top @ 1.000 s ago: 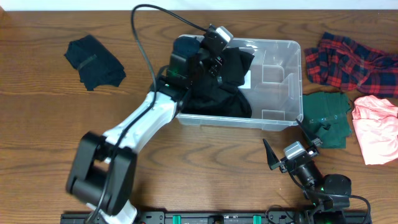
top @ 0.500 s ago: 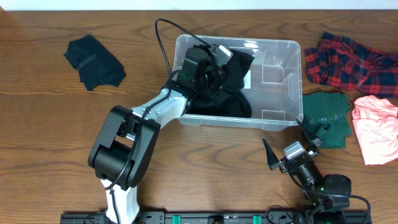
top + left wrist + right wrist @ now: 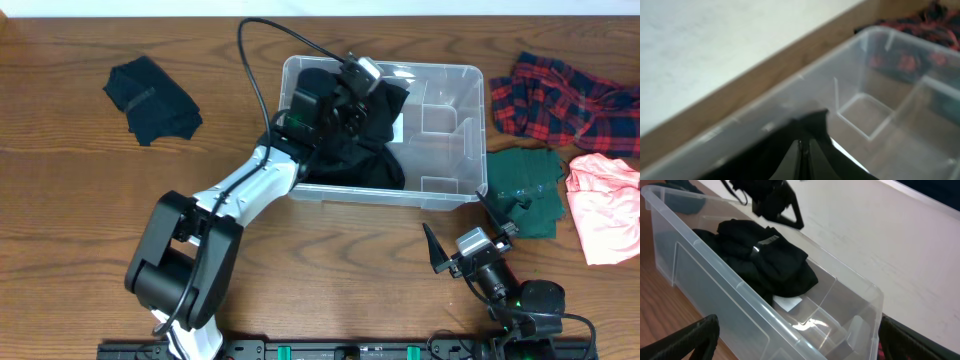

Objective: Pack container
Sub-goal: 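Withdraw the left gripper left toward the black garment on the table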

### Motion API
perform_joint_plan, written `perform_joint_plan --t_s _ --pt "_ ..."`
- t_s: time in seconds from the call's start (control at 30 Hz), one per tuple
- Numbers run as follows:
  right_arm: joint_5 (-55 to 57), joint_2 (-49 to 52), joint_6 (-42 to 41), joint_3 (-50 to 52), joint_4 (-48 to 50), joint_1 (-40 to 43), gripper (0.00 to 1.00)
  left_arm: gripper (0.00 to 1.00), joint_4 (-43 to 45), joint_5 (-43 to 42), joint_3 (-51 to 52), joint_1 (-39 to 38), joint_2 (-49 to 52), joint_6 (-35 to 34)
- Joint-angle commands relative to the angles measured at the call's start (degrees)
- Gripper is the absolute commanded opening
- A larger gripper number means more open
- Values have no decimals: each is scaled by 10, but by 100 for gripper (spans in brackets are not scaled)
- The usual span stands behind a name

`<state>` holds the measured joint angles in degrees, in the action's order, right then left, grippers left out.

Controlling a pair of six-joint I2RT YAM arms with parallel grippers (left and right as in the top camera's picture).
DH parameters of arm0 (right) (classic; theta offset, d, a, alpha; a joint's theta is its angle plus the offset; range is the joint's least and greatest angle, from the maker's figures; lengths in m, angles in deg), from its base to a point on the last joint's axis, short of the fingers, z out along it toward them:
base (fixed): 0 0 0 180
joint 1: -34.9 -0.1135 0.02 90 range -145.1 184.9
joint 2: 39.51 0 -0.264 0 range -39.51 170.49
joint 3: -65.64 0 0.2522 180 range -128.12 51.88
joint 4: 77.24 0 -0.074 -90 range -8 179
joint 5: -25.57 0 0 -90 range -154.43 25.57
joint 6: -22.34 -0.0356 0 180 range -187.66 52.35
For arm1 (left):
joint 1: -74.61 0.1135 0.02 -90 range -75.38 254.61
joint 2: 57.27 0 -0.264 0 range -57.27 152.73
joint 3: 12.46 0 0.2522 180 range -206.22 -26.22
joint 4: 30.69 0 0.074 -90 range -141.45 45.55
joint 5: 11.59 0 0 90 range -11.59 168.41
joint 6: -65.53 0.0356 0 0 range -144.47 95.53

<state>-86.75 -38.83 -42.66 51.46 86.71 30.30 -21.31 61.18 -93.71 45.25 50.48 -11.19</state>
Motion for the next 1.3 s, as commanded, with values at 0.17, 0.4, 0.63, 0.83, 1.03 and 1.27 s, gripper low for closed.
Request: perform_joint_plan --t_s 0.17,0.4,0.63,0.83,1.03,1.27 --pt "-3 -3 6 1 -1 -3 99 6 -16 -1 -1 -10 51 -5" --pt "-3 -3 6 1 -1 -3 99 6 -75 -1 -1 -9 94 -5" --pt "-4 -3 6 1 -1 -3 99 6 -33 -1 -2 -9 51 -5" --pt "-3 -3 6 1 -1 -3 99 6 -4 28 -2 2 -44 -5" --pt "-3 -3 6 1 -1 -3 99 6 -40 131 -1 41 -136 -5" --pt "-3 -3 6 1 -1 -3 99 6 -88 266 -1 134 -169 -5"
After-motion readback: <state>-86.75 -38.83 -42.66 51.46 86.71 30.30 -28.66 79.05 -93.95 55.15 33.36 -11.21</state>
